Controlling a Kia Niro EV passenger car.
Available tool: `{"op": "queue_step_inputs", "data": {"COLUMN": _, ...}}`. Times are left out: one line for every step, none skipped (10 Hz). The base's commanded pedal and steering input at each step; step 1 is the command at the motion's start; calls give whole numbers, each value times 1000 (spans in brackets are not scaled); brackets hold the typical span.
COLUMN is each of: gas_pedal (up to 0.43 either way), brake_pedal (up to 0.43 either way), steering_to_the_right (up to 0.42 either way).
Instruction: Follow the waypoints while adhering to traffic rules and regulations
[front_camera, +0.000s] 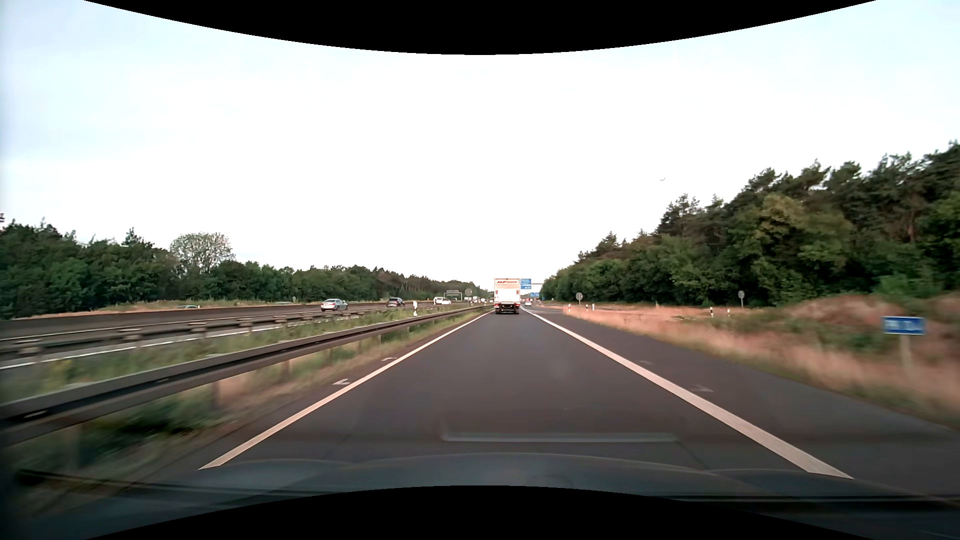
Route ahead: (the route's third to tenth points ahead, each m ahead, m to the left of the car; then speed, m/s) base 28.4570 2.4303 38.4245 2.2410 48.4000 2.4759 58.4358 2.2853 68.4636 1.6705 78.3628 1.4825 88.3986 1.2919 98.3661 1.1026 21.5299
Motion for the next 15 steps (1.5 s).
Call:
{"op": "queue_step_inputs", "data": {"gas_pedal": 110, "brake_pedal": 0, "steering_to_the_right": -3}}
{"op": "queue_step_inputs", "data": {"gas_pedal": 110, "brake_pedal": 0, "steering_to_the_right": -3}}
{"op": "queue_step_inputs", "data": {"gas_pedal": 110, "brake_pedal": 0, "steering_to_the_right": -3}}
{"op": "queue_step_inputs", "data": {"gas_pedal": 110, "brake_pedal": 0, "steering_to_the_right": -3}}
{"op": "queue_step_inputs", "data": {"gas_pedal": 110, "brake_pedal": 0, "steering_to_the_right": -3}}
{"op": "queue_step_inputs", "data": {"gas_pedal": 110, "brake_pedal": 0, "steering_to_the_right": -3}}
{"op": "queue_step_inputs", "data": {"gas_pedal": 110, "brake_pedal": 0, "steering_to_the_right": -3}}
{"op": "queue_step_inputs", "data": {"gas_pedal": 110, "brake_pedal": 0, "steering_to_the_right": -3}}
{"op": "queue_step_inputs", "data": {"gas_pedal": 110, "brake_pedal": 0, "steering_to_the_right": -3}}
{"op": "queue_step_inputs", "data": {"gas_pedal": 110, "brake_pedal": 0, "steering_to_the_right": -3}}
{"op": "queue_step_inputs", "data": {"gas_pedal": 110, "brake_pedal": 0, "steering_to_the_right": -3}}
{"op": "queue_step_inputs", "data": {"gas_pedal": 110, "brake_pedal": 0, "steering_to_the_right": -3}}
{"op": "queue_step_inputs", "data": {"gas_pedal": 110, "brake_pedal": 0, "steering_to_the_right": -3}}
{"op": "queue_step_inputs", "data": {"gas_pedal": 110, "brake_pedal": 0, "steering_to_the_right": -3}}
{"op": "queue_step_inputs", "data": {"gas_pedal": 118, "brake_pedal": 0, "steering_to_the_right": -3}}
